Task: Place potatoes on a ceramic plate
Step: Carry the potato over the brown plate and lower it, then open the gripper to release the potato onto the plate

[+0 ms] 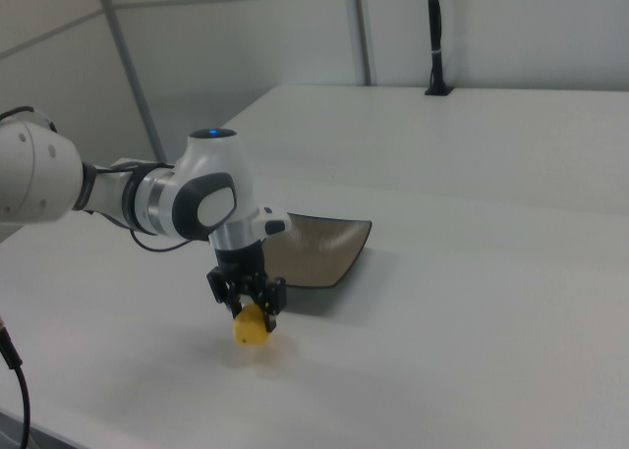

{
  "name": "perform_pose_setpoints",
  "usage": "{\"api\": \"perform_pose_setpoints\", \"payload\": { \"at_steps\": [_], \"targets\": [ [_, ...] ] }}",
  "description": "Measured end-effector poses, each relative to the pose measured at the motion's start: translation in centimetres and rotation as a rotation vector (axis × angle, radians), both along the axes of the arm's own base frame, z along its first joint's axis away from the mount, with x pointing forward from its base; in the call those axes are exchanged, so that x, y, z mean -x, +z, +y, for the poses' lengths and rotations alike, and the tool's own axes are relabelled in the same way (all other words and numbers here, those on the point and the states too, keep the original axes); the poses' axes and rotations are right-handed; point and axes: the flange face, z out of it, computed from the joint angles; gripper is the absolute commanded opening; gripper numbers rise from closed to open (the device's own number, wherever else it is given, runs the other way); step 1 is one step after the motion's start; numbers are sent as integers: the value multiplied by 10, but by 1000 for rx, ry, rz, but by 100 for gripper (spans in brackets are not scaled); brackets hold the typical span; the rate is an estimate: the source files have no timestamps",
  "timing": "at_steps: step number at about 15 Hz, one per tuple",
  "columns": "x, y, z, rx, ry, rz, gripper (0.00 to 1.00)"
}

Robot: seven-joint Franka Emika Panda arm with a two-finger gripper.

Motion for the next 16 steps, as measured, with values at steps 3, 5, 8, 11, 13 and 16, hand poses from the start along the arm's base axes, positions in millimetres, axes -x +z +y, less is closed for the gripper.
{"api": "perform_pose_setpoints", "payload": {
  "at_steps": [3, 5, 8, 11, 13, 16],
  "targets": [
    [-19, 38, 2, -34, -26, -82, 38],
    [-38, 68, 5, -97, -70, -145, 41],
    [-69, 87, 2, -167, -179, -240, 54],
    [-91, 78, -6, -178, -300, -333, 100],
    [-95, 66, -6, -178, -329, -326, 100],
    [-96, 67, -6, -178, -330, -327, 100]
  ]
}}
